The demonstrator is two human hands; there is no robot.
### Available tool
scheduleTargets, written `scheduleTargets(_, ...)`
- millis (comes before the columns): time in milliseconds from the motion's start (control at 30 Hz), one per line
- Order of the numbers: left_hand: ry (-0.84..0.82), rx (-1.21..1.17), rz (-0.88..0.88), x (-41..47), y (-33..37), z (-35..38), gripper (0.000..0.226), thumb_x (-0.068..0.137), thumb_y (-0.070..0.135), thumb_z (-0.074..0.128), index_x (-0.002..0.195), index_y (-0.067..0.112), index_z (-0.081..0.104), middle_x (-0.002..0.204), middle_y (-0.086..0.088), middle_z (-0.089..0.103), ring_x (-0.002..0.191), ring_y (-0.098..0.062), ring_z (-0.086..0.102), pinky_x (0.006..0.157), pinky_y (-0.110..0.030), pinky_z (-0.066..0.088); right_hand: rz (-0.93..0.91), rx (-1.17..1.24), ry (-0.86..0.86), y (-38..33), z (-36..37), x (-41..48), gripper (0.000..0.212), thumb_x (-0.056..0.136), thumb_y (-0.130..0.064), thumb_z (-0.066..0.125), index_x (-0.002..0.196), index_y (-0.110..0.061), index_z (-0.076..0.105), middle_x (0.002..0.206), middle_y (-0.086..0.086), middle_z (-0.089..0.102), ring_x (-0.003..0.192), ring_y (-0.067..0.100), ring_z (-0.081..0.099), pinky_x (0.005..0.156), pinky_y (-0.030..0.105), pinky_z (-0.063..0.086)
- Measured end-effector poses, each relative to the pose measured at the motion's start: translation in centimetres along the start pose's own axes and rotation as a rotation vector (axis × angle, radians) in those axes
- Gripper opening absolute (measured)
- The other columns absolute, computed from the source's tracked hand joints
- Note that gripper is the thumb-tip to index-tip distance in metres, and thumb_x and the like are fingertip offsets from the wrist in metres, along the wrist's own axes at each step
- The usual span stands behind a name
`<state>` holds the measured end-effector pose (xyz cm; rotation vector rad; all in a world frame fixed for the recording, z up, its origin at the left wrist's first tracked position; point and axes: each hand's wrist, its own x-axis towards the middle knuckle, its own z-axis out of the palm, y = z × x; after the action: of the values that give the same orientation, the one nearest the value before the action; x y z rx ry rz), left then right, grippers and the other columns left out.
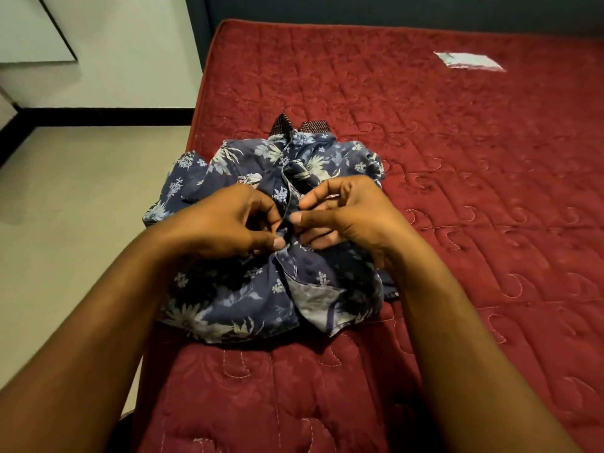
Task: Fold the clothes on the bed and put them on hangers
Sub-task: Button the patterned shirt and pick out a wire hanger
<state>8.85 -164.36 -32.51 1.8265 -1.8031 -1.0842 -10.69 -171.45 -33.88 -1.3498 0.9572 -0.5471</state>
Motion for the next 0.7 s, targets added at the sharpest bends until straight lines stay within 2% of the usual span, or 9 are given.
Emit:
scheduleTargets(100,0.148,-0.11,0.038,-0.7,0.3,-0.7,0.022,0.081,0.032,0.081,0.087,0.013,0.072,0.08,-0.007,0.075,0.071,-0.022,0.071,0.065,-0.034,0.056,-0.151,-0.195,0.217,0.4,-1.0,0.6,0.023,0.083,-0.027,0.086,0.094,-0.015,0.07,0.085,0.011,0.077,0.067,0.018,0.07,0.057,0.032,0.058)
scheduleTargets(167,0.426,-0.124,0.085,0.1,-0.3,-0.4,0.032,0.081,0.047,0.08,0.103,0.026,0.069,0.096,0.003,0.073,0.085,-0.016,0.07,0.072,-0.034,0.057,-0.237,-0.412,0.274,1.1,-1.2,1.1,0.041,0.076,-0.042,0.088,0.11,-0.03,0.068,0.097,-0.004,0.075,0.084,0.012,0.072,0.074,0.033,0.06)
scheduleTargets(233,0.506,-0.012,0.159,1.1,-0.6,0.9,0.051,0.084,0.051,0.076,0.128,0.043,0.053,0.123,0.006,0.062,0.11,-0.012,0.061,0.087,-0.036,0.051,-0.286,-0.589,0.217,1.6,-1.0,1.3,0.057,0.079,-0.043,0.085,0.13,-0.036,0.06,0.114,-0.008,0.071,0.098,0.011,0.07,0.086,0.033,0.057)
scheduleTargets(300,0.341,0.175,0.187,1.8,-1.4,2.7,0.047,0.091,0.04,0.07,0.135,0.044,0.052,0.128,0.003,0.059,0.117,-0.015,0.058,0.095,-0.04,0.051,-0.245,-0.757,0.14,1.9,-0.5,1.2,0.044,0.085,-0.034,0.079,0.126,-0.036,0.064,0.112,-0.006,0.071,0.099,0.015,0.069,0.089,0.038,0.057)
scheduleTargets(367,0.14,0.428,0.151,1.4,-1.5,4.3,0.028,0.093,0.025,0.062,0.118,0.032,0.069,0.113,0.001,0.065,0.106,-0.023,0.063,0.087,-0.039,0.053,-0.085,-0.944,0.051,2.5,-0.5,0.7,0.022,0.086,-0.022,0.074,0.105,-0.034,0.075,0.098,-0.005,0.074,0.093,0.018,0.07,0.086,0.037,0.058)
scheduleTargets(433,-0.004,0.566,0.126,0.2,-0.7,5.0,0.02,0.088,0.03,0.059,0.1,0.032,0.075,0.104,0.003,0.067,0.098,-0.023,0.063,0.082,-0.038,0.054,0.013,-1.037,-0.037,3.1,-0.7,-0.6,0.019,0.083,-0.017,0.071,0.09,-0.032,0.079,0.09,-0.005,0.075,0.087,0.018,0.069,0.082,0.032,0.057)
scheduleTargets(533,-0.195,0.609,0.072,-1.5,2.4,4.3,0.015,0.084,0.042,0.055,0.078,0.032,0.066,0.079,0.002,0.067,0.074,-0.021,0.064,0.069,-0.041,0.056,0.06,-1.022,-0.118,2.2,-1.1,-2.9,0.025,0.083,-0.011,0.065,0.074,-0.031,0.076,0.084,-0.003,0.075,0.083,0.017,0.07,0.074,0.026,0.054)
scheduleTargets(600,-0.231,0.65,0.042,-2.1,4.6,4.0,0.029,0.087,0.04,0.06,0.071,0.016,0.063,0.066,-0.004,0.062,0.063,-0.024,0.06,0.061,-0.043,0.054,0.057,-0.965,-0.113,1.3,-1.6,-4.1,0.029,0.085,-0.006,0.062,0.076,-0.027,0.079,0.077,-0.006,0.073,0.076,0.015,0.069,0.068,0.028,0.058)
scheduleTargets(700,-0.033,0.743,0.021,-2.5,7.4,4.3,0.034,0.091,0.04,0.062,0.072,0.013,0.065,0.065,-0.003,0.062,0.062,-0.024,0.061,0.055,-0.036,0.05,0.002,-0.928,0.017,1.0,-2.8,-5.2,0.022,0.085,-0.008,0.065,0.078,-0.024,0.08,0.078,-0.005,0.073,0.082,0.019,0.071,0.075,0.034,0.06)
